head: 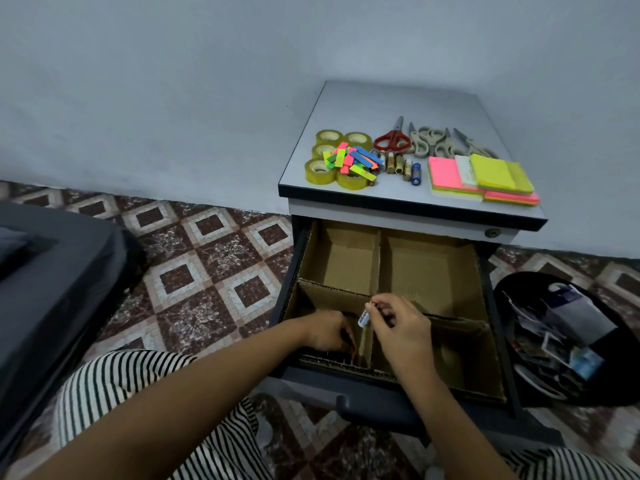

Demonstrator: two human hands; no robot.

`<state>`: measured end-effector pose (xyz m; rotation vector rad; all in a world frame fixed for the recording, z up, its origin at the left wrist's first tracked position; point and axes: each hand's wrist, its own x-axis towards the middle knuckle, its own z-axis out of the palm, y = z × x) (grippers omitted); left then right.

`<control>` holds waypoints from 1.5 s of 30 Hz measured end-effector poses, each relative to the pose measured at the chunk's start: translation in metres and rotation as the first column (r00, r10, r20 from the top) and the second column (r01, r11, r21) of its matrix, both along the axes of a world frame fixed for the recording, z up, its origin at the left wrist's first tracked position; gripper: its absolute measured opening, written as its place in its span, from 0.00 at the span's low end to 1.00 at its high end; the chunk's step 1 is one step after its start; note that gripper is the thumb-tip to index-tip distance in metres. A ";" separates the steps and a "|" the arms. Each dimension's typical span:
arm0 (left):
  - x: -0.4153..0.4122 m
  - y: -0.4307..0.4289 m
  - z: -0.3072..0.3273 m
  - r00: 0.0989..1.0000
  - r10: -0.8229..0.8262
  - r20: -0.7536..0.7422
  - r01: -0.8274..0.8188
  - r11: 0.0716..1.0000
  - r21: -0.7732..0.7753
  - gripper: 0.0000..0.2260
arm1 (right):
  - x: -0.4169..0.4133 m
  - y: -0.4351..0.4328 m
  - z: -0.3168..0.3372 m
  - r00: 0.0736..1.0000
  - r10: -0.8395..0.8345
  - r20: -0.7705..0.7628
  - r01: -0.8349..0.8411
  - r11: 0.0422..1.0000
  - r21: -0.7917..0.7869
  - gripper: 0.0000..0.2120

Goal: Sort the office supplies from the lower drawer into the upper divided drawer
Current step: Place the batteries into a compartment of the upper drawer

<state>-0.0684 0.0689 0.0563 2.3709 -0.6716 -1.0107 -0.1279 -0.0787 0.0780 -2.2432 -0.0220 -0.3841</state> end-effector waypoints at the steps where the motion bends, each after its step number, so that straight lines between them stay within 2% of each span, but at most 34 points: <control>1: 0.001 0.001 0.000 1.000 0.007 0.000 -0.007 1.000 0.002 0.10 | 0.001 0.000 0.001 1.000 0.004 -0.004 -0.004 1.000 0.001 0.05; 6: 0.001 0.005 0.018 0.999 0.024 0.042 -0.024 1.000 0.003 0.11 | 0.002 0.001 0.001 1.000 0.010 0.005 -0.010 1.000 0.006 0.06; 10: -0.005 0.015 0.045 0.942 0.180 0.284 -0.140 0.978 -0.156 0.11 | 0.001 0.001 0.001 0.999 0.011 0.032 -0.011 1.000 0.014 0.09; 13: -0.016 0.023 0.056 0.806 0.399 0.437 -0.246 0.898 -0.365 0.09 | -0.005 0.002 0.004 0.997 0.011 0.073 -0.013 1.000 0.027 0.12; 15: -0.021 0.028 0.057 0.664 0.540 0.516 -0.287 0.822 -0.491 0.09 | -0.006 0.005 0.007 0.995 0.038 0.096 -0.038 0.999 -0.003 0.12; 17: -0.019 0.032 0.055 0.511 0.641 0.572 -0.334 0.762 -0.555 0.09 | -0.006 0.008 0.014 0.995 0.057 0.081 -0.058 0.998 0.009 0.10; 19: -0.014 0.038 0.049 0.415 0.738 0.532 -0.447 0.675 -0.587 0.11 | -0.002 0.016 0.022 0.997 0.073 0.015 -0.074 0.994 0.085 0.09; 23: -0.005 0.042 0.041 0.416 0.892 0.179 -0.730 0.444 -0.519 0.18 | 0.010 0.042 0.033 0.975 0.102 -0.196 -0.051 0.968 0.247 0.12; 25: -0.004 0.043 0.035 0.434 0.900 0.048 -0.790 0.405 -0.460 0.20 | 0.016 0.056 0.029 0.948 0.138 -0.285 -0.084 0.977 0.195 0.12; 27: -0.004 0.046 0.028 0.442 0.897 0.003 -0.810 0.401 -0.427 0.20 | 0.022 0.065 0.022 0.913 0.156 -0.377 -0.101 0.982 0.161 0.12; 31: 0.001 0.053 0.023 0.371 0.919 -0.131 -0.859 0.287 -0.423 0.17 | 0.034 0.075 0.005 0.861 0.122 -0.493 -0.076 0.991 0.111 0.09; 33: 0.002 0.053 0.022 0.361 0.918 -0.167 -0.869 0.266 -0.417 0.17 | 0.038 0.079 -0.003 0.842 0.102 -0.529 -0.059 0.993 0.097 0.09; 38: 0.001 0.052 0.020 0.370 0.918 -0.143 -0.858 0.279 -0.431 0.16 | 0.047 0.083 -0.018 0.783 0.059 -0.619 -0.004 0.996 0.090 0.09; 41: 0.002 0.052 0.018 0.382 0.917 -0.114 -0.850 0.300 -0.433 0.16 | 0.048 0.083 -0.023 0.761 0.052 -0.647 -0.051 0.999 0.020 0.10; 45: 0.003 0.051 0.019 0.375 0.916 -0.143 -0.854 0.281 -0.437 0.16 | 0.050 0.086 -0.029 0.715 0.042 -0.698 -0.155 0.983 -0.099 0.11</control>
